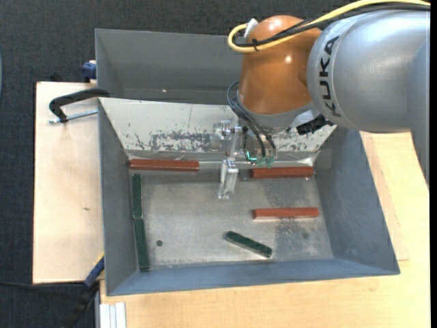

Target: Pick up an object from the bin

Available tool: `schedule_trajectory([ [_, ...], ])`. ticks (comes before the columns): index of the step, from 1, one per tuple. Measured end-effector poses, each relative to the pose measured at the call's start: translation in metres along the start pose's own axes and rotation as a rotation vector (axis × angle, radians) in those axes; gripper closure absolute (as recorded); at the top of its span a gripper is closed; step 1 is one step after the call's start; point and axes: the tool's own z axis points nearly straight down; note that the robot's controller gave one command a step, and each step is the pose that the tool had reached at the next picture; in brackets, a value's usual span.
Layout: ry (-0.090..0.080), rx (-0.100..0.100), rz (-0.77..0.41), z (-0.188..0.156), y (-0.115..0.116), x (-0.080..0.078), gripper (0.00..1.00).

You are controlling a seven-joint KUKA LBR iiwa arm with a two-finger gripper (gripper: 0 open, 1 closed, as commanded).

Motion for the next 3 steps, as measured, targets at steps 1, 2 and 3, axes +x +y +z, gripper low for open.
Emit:
schedule_trajectory([
  [1, -0.009, -0.001, 0.002, -0.005, -0.001, -0.002, 0.0],
  [2, -0.012, 0.0, -0.065, 0.08, -0.045, -0.009, 0.0],
  [3, -0.009, -0.001, 0.003, 0.075, -0.073, -0.005, 0.0],
])
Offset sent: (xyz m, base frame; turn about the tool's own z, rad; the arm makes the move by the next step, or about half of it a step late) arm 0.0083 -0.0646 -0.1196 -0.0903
